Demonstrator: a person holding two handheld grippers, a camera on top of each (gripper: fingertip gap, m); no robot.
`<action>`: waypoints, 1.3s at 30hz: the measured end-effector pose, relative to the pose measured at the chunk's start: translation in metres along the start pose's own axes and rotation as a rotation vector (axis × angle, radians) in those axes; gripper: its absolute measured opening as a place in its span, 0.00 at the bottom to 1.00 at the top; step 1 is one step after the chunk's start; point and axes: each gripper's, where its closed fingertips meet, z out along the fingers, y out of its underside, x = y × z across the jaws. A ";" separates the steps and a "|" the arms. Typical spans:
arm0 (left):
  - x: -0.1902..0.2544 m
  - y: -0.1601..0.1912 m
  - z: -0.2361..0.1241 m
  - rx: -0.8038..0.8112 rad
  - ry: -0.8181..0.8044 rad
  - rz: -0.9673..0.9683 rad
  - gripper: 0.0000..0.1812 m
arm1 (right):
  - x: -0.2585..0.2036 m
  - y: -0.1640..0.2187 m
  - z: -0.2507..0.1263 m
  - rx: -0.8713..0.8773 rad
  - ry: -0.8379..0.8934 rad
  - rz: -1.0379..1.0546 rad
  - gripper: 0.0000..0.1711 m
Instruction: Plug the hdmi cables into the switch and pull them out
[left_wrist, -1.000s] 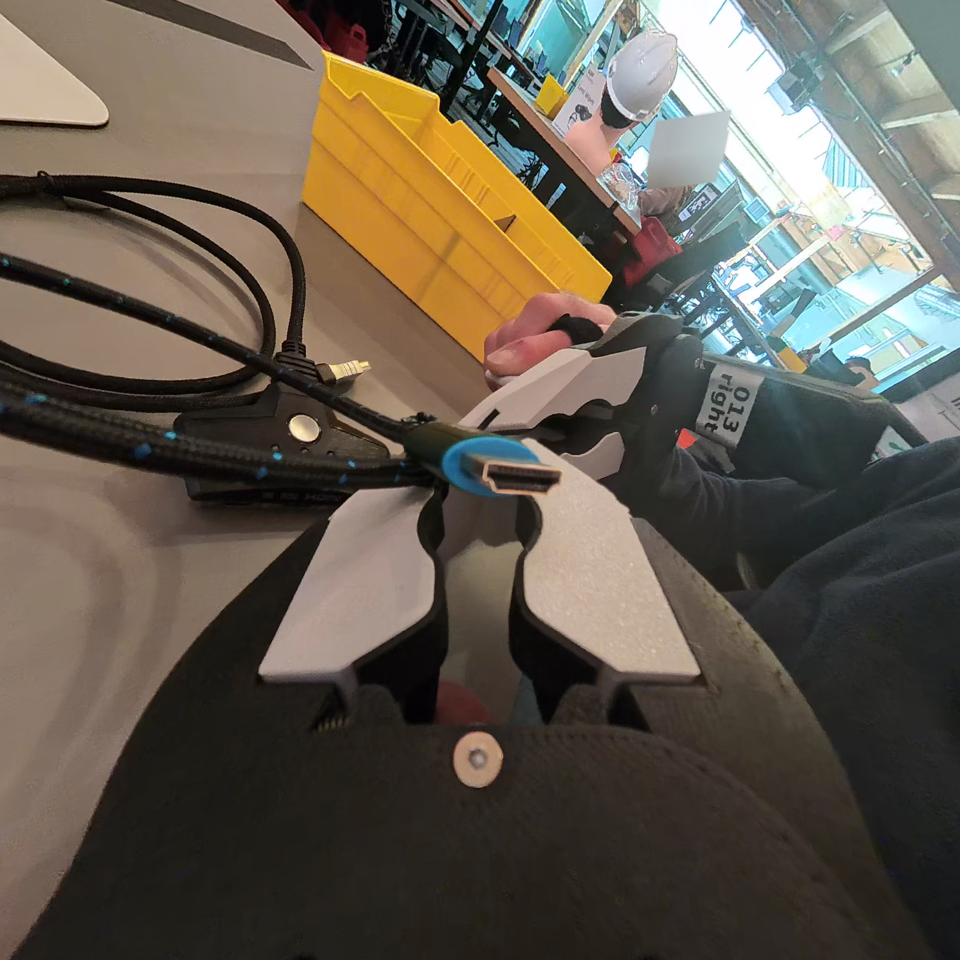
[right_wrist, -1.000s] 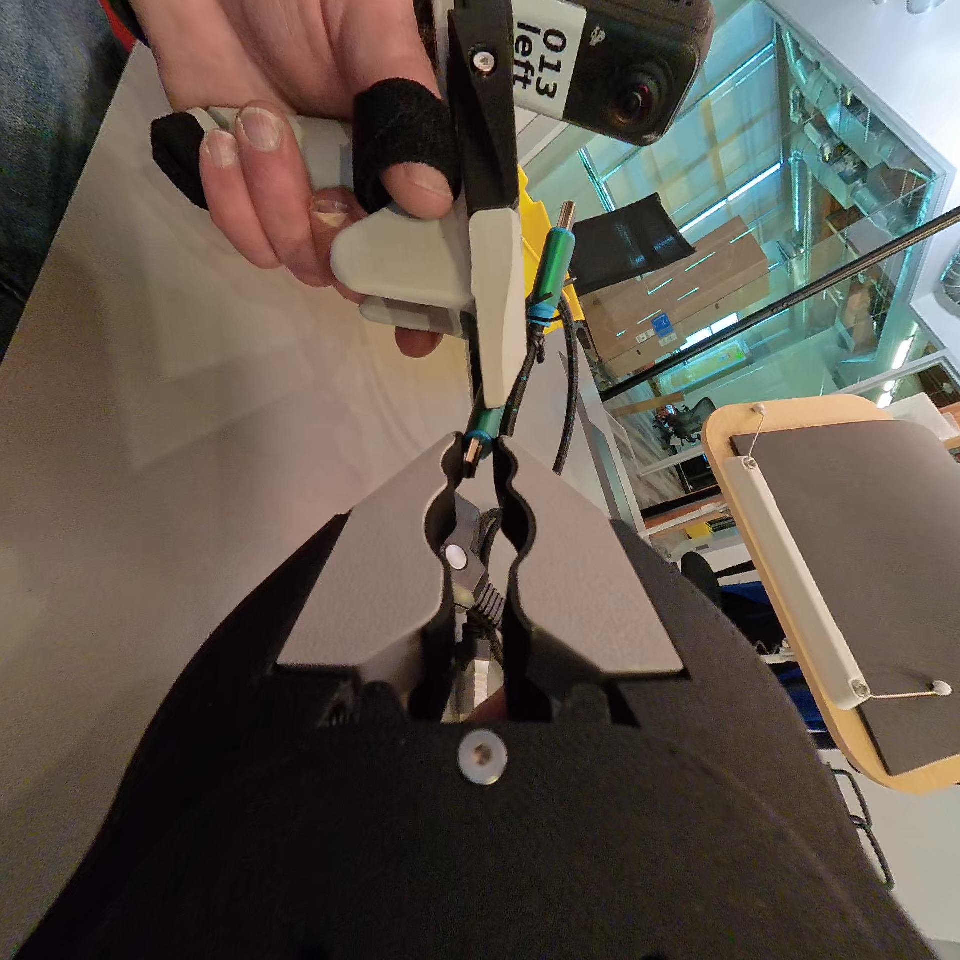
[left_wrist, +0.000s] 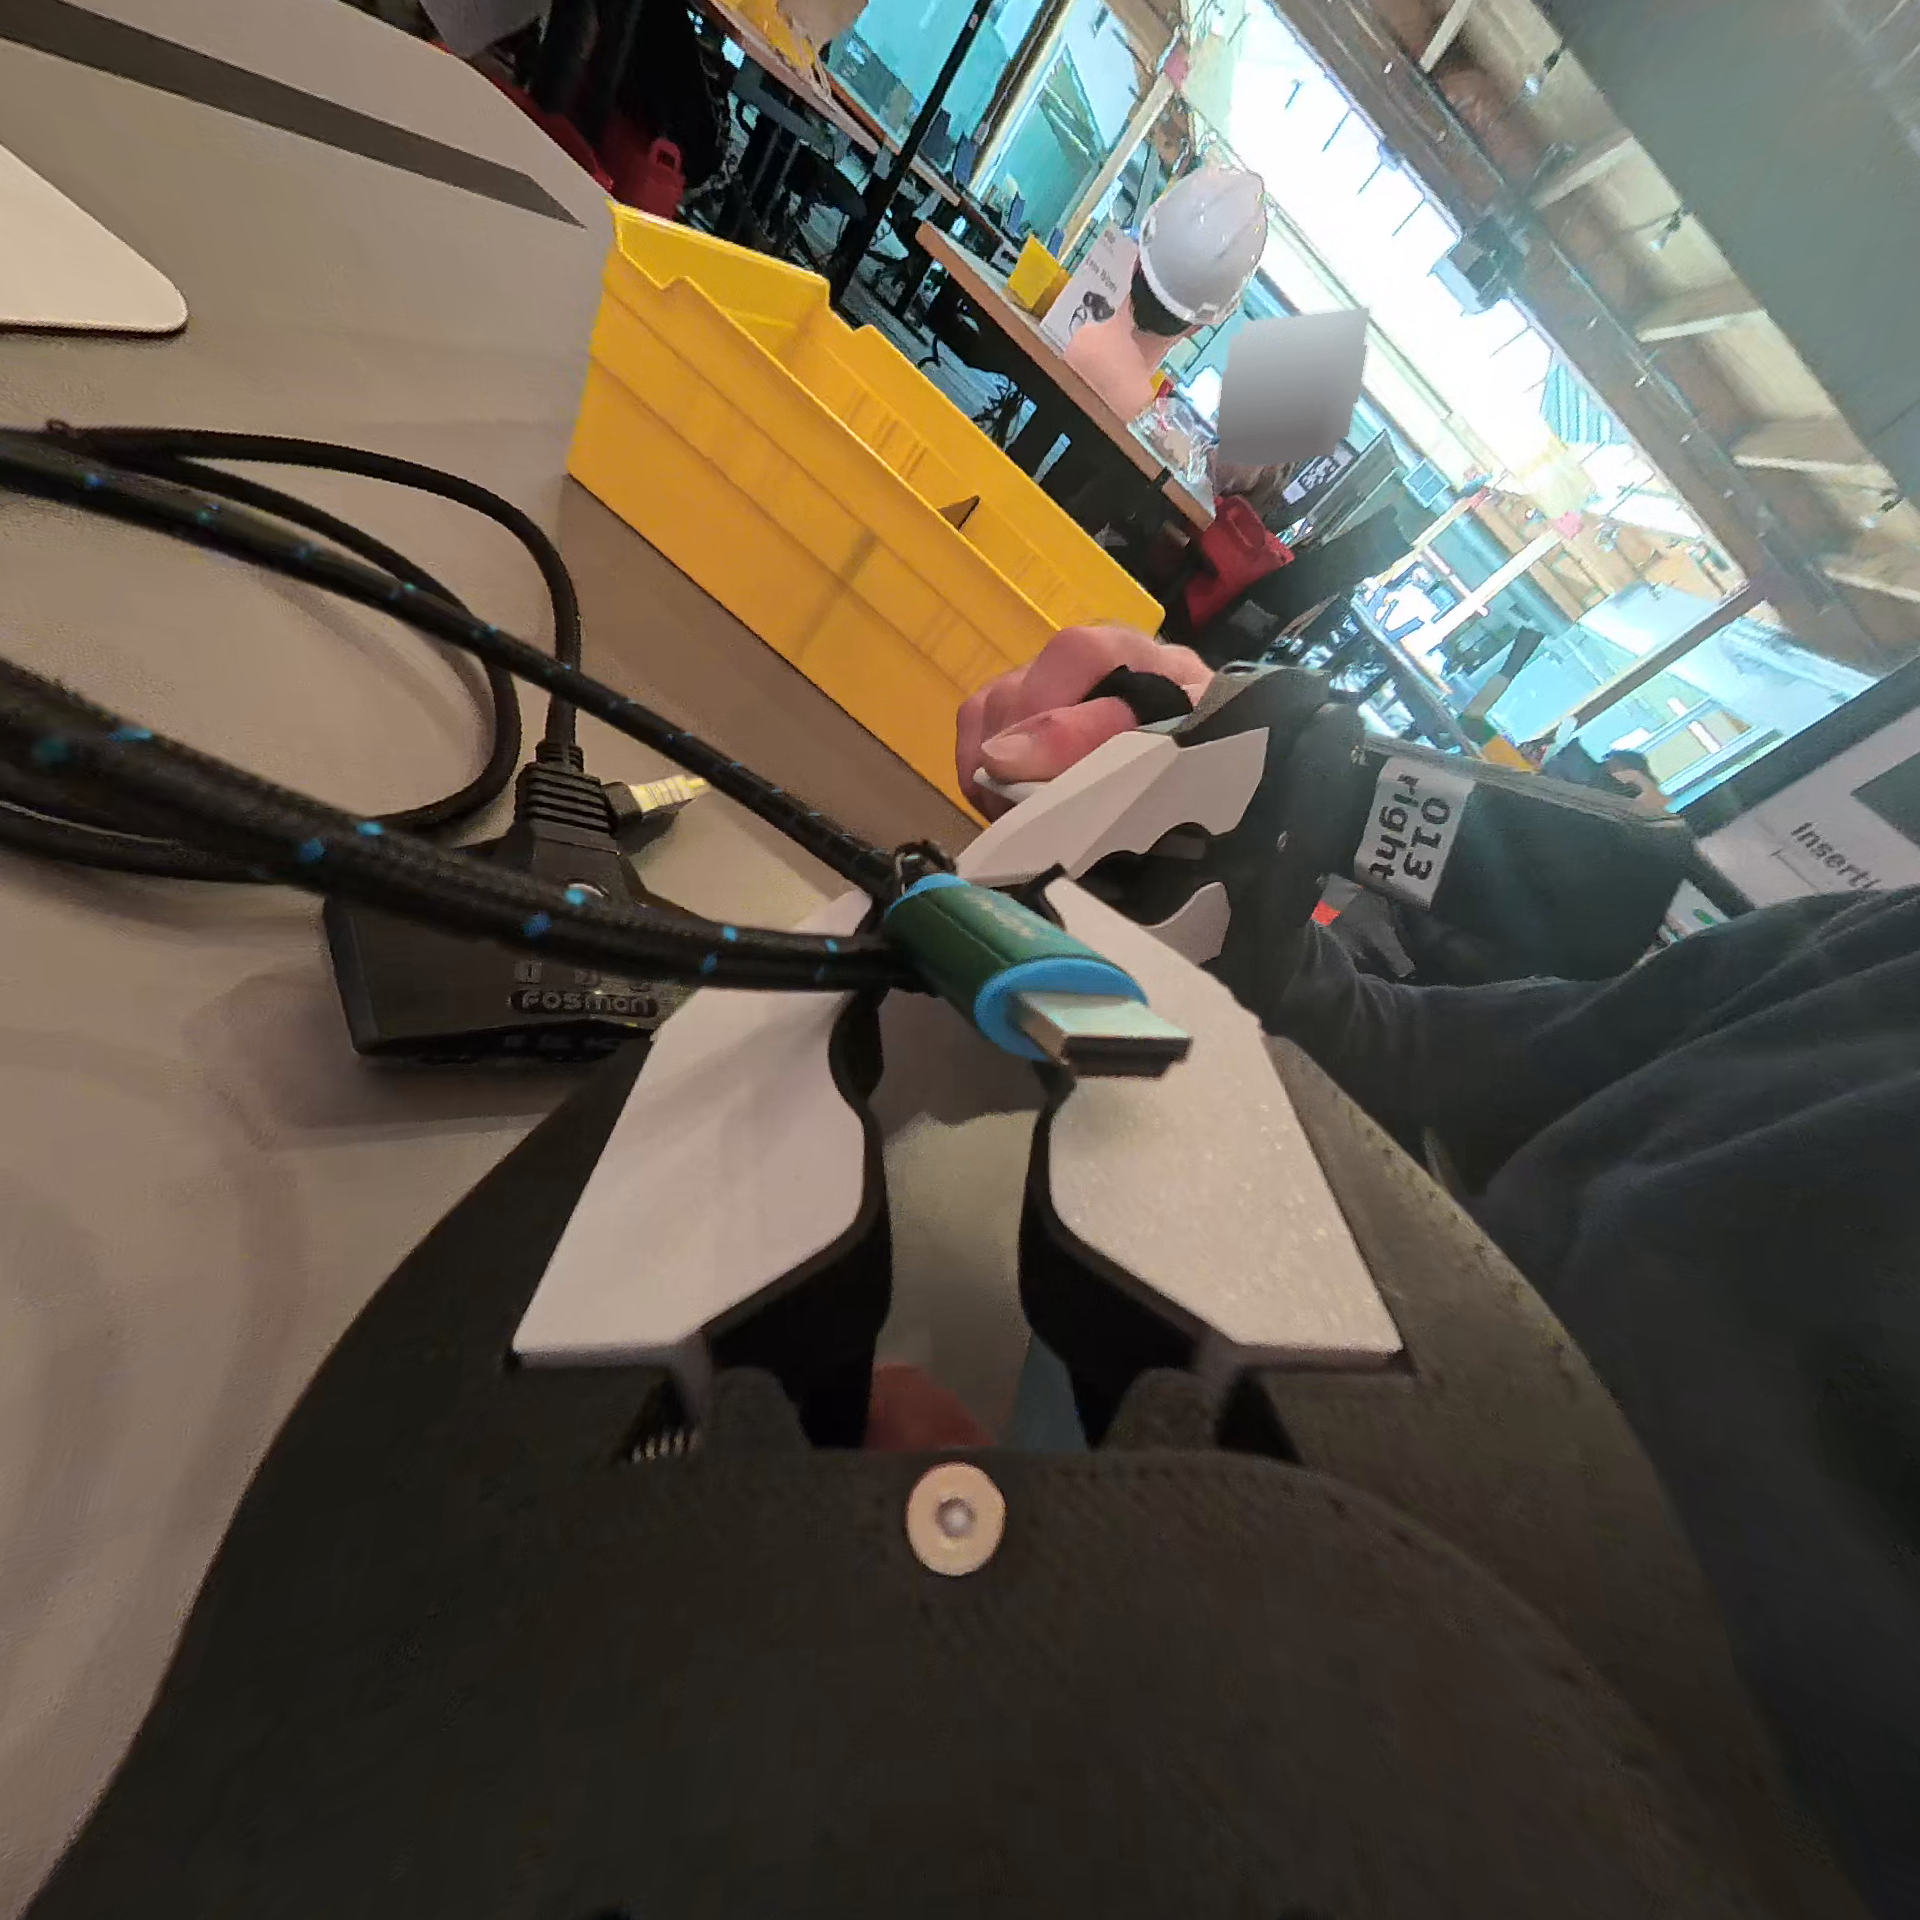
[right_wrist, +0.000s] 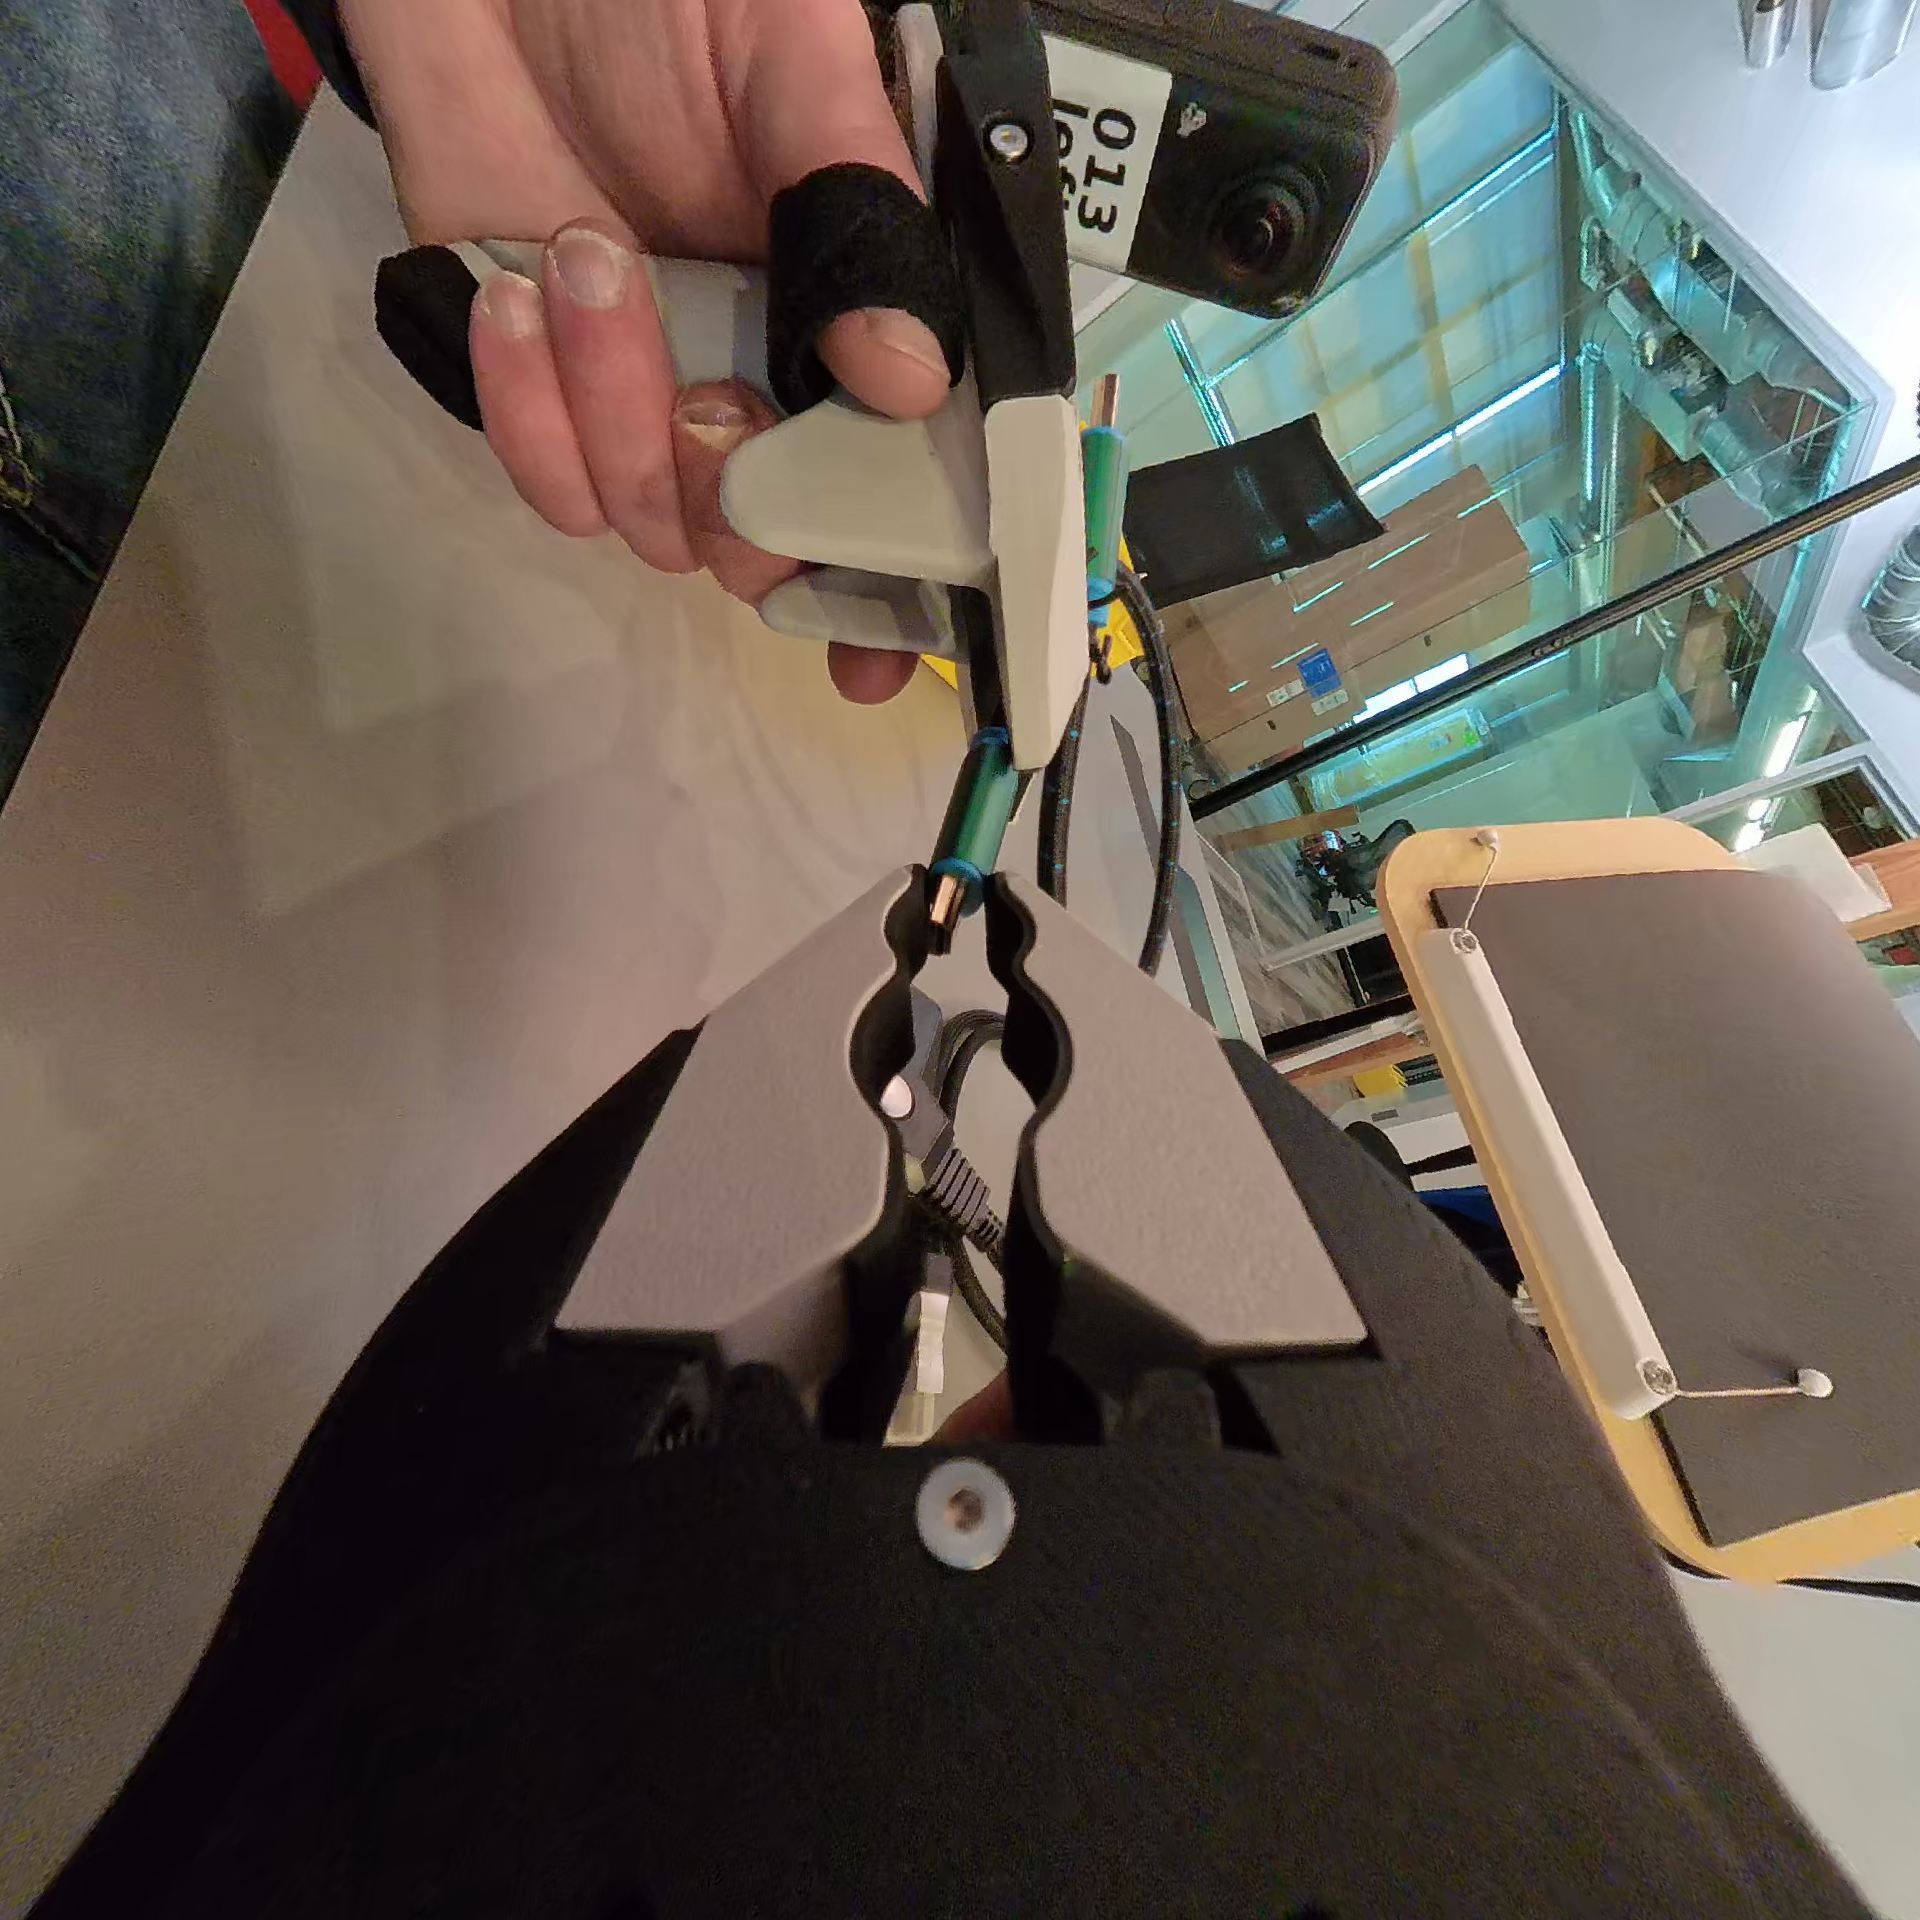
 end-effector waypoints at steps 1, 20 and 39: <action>0.001 0.000 0.001 -0.002 -0.003 0.005 0.13 | 0.000 0.000 0.000 0.000 -0.001 0.000 0.05; 0.002 0.001 0.003 -0.013 -0.035 0.082 0.12 | 0.002 0.005 0.002 -0.016 0.012 0.008 0.05; 0.002 0.006 0.006 -0.041 -0.017 0.032 0.12 | 0.001 0.004 0.003 -0.030 0.017 -0.047 0.05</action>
